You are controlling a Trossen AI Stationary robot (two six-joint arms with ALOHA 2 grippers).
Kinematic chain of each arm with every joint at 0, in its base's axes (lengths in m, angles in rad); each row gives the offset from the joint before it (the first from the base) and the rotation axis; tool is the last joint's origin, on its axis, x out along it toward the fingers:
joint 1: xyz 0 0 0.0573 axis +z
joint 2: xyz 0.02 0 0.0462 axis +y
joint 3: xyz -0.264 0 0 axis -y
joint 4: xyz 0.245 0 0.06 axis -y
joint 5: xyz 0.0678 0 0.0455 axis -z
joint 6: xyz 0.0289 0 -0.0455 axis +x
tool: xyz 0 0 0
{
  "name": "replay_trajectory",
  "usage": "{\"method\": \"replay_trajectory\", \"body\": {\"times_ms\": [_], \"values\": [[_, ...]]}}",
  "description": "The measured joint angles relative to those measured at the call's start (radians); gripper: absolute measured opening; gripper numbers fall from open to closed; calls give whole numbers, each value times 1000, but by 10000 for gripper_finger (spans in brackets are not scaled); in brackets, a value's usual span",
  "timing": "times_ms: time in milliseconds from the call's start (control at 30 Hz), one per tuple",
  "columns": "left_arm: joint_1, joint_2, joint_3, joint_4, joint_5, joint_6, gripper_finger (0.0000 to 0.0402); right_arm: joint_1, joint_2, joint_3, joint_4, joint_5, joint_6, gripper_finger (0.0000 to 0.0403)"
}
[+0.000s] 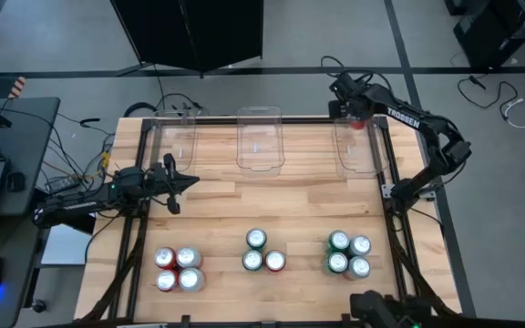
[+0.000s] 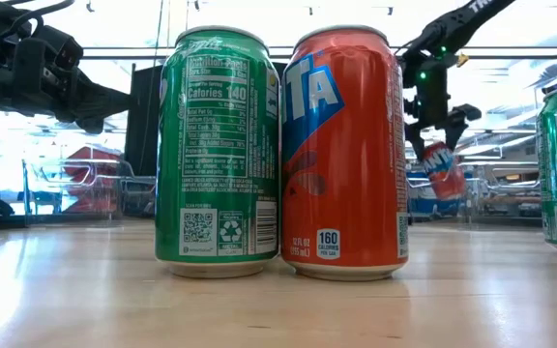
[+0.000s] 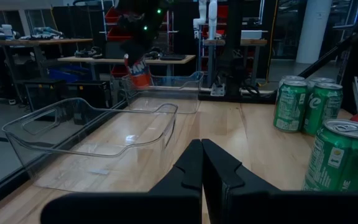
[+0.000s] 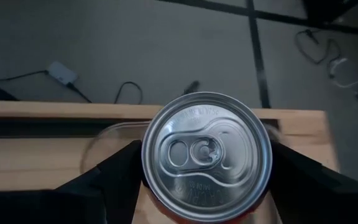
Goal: Sort soda cans
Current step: Put the top right orange soda can into the right transparent bin
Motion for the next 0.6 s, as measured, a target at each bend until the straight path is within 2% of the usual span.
{"method": "replay_trajectory", "body": {"times_ms": [200,467,600], "values": [[0,0,0,0,0,0,2,24,0,-57,153,-133,0,283],[0,0,0,0,0,0,2,130,-1,-70,290,-273,-1,285],[0,0,0,-1,0,0,2,172,-1,-56,297,-272,-7,285]]}}
